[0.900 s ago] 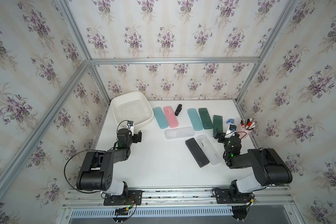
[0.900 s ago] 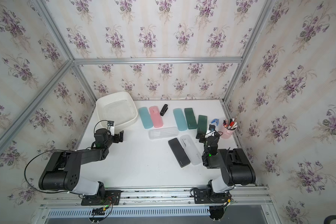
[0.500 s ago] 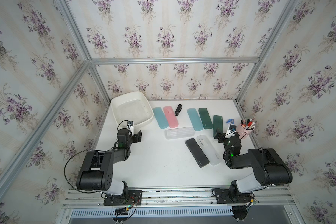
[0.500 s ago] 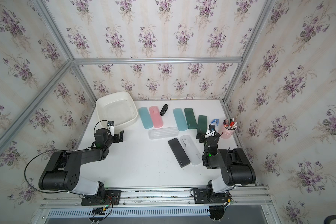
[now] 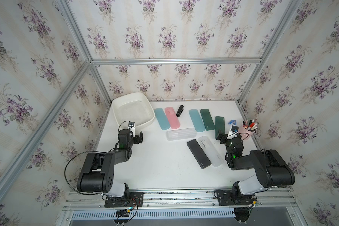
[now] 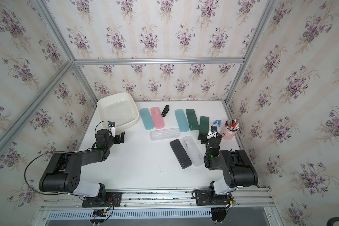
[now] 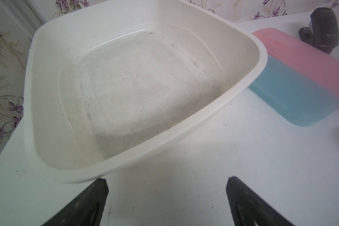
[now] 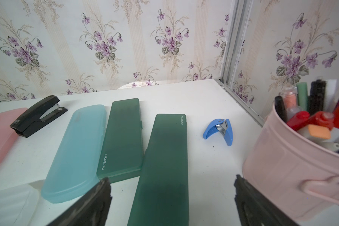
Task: Put the pencil case into the storage box
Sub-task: Adjust the storage box at the center of the board.
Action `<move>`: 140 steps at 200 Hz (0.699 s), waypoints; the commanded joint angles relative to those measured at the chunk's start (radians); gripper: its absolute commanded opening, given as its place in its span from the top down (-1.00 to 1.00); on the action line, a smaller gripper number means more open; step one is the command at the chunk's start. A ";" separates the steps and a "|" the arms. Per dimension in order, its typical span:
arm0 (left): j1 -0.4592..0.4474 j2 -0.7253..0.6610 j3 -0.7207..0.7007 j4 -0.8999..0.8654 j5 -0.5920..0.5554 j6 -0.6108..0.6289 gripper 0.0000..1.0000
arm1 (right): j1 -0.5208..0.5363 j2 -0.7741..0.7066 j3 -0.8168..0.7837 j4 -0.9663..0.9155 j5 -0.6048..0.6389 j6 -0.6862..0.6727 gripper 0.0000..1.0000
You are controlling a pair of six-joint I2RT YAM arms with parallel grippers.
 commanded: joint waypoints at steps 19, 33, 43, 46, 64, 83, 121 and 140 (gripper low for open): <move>-0.009 -0.062 0.498 -0.838 -0.272 -0.256 -0.98 | 0.006 -0.194 0.167 -0.422 0.039 0.076 -1.00; -0.011 -0.113 0.565 -0.938 -0.264 -0.314 -0.98 | 0.007 -0.209 0.299 -0.651 -0.048 0.113 -1.00; -0.012 -0.124 0.603 -0.989 -0.253 -0.318 -0.98 | 0.017 -0.204 0.365 -0.741 -0.082 0.110 -1.00; -0.011 -0.123 0.615 -1.003 -0.255 -0.318 -0.98 | 0.019 -0.200 0.385 -0.761 -0.094 0.107 -1.00; -0.004 -0.085 0.696 -1.087 -0.268 -0.311 -0.98 | 0.029 -0.154 0.511 -0.885 -0.194 0.094 -1.00; 0.023 0.021 0.786 -1.188 -0.306 -0.364 -0.98 | 0.057 -0.085 0.631 -0.987 -0.266 0.091 -1.00; 0.117 0.189 0.845 -1.247 -0.223 -0.426 -0.98 | 0.167 0.028 0.801 -1.075 -0.290 0.048 -1.00; 0.164 0.243 0.819 -1.193 -0.132 -0.450 -0.98 | 0.194 0.064 0.834 -1.069 -0.313 0.049 -1.00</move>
